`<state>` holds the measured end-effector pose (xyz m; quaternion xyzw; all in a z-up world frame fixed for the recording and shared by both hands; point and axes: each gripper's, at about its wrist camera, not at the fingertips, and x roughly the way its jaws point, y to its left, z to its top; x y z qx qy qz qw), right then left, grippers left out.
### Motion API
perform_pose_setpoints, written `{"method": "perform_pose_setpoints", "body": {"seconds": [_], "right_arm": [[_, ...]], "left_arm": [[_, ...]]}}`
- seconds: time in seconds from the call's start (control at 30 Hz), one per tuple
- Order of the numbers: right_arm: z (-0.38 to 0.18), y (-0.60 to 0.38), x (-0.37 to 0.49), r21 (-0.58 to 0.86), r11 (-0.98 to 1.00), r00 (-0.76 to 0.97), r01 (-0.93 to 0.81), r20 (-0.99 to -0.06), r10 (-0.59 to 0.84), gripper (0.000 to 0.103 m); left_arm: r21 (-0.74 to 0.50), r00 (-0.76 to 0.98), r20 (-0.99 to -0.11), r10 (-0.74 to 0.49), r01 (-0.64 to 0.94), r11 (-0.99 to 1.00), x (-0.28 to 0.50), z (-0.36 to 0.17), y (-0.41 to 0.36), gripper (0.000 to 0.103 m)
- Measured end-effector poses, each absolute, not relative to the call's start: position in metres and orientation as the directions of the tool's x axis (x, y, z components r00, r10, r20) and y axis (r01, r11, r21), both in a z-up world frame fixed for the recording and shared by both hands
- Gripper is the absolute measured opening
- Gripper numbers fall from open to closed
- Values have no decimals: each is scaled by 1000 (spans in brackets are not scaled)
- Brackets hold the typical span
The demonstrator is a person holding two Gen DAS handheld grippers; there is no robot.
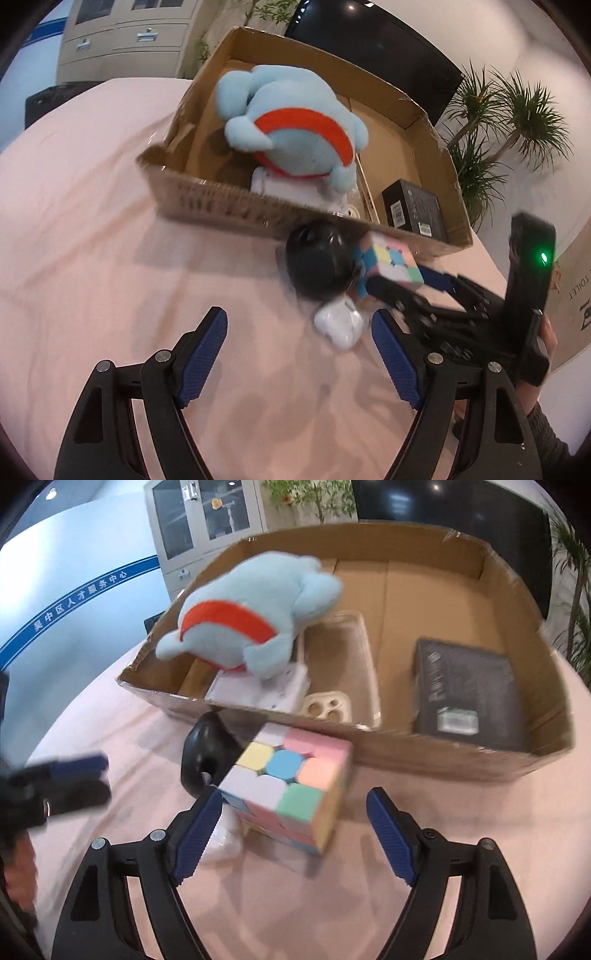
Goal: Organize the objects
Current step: 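Move the left tool to the pastel Rubik's cube and close on it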
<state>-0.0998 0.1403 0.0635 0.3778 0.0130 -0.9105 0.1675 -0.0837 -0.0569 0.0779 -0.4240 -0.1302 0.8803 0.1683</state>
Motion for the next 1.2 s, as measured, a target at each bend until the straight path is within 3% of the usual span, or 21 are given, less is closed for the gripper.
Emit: {"method": "perform_pose_setpoints", "body": {"seconds": [0.07,0.13,0.27,0.63,0.77,1.07,1.13,1.2], "right_arm": [[64,132,-101,75,-945,-666,318,-691,-279,78],[65,129,-106,39,-955,-681,295,-692,-239,67],[66,143,-96,50,-944,-669,327,-692,-269,60],[65,205,44,115,-718,-445,687,-714,-541,61],[59,201,82,75,-732,-489,677,-698,-524,72],[51,198,75,32,-747,-501,664,-722,-477,68],[49,197,73,44,-738,-482,673,-732,-483,60],[49,195,74,26,-738,-486,674,-737,-470,58]], "left_arm": [[-379,-582,-699,416,-191,-905,-74,76,-56,81],[-384,-580,-695,426,-202,-901,-67,78,-53,81],[-373,-552,-696,458,-267,-889,-47,82,-40,81],[-363,-387,-689,613,-548,-754,15,92,30,82],[-324,-346,-700,625,-626,-709,29,89,62,82],[-199,-342,-772,536,-671,-714,37,77,98,81],[-202,-329,-779,533,-673,-711,38,73,101,67],[-181,-342,-792,506,-661,-729,36,68,103,60]]}}
